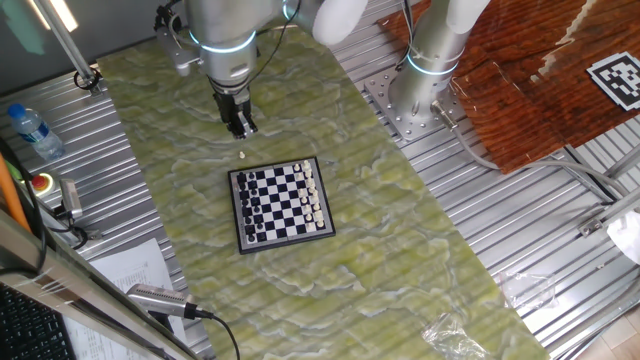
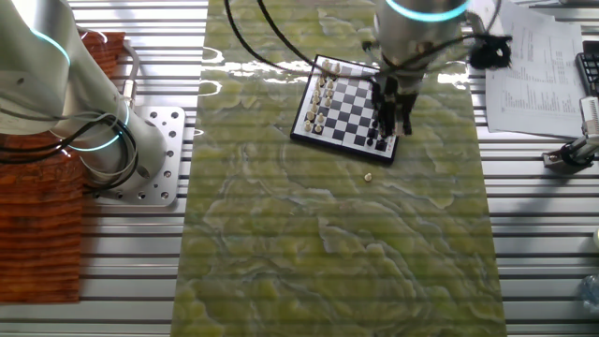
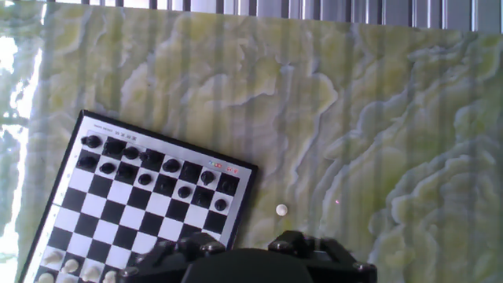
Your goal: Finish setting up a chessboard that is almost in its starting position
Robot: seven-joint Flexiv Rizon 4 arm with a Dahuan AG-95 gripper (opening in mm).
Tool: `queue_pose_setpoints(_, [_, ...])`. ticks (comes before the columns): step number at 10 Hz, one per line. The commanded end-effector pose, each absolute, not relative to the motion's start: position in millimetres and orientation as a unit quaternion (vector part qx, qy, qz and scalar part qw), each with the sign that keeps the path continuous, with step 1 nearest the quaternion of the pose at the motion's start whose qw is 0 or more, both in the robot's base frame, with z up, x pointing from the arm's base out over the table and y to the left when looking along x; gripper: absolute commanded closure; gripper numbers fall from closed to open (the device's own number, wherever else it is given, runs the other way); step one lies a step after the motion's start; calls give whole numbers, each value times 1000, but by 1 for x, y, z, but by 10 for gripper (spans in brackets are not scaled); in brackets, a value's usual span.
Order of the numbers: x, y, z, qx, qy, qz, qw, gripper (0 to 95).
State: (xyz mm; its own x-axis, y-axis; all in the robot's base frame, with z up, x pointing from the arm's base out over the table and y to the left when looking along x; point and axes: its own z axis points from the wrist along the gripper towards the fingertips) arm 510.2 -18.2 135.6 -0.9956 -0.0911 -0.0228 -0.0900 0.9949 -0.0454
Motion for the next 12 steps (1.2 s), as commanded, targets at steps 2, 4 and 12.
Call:
queue_pose_setpoints(2, [515, -27, 112, -70, 998, -4, 6, 950])
queue_pose_setpoints(4, [517, -41, 87, -101, 995, -3, 1, 950])
queue_pose_setpoints(12, [518, -49, 42, -108, 994, 8, -4, 760])
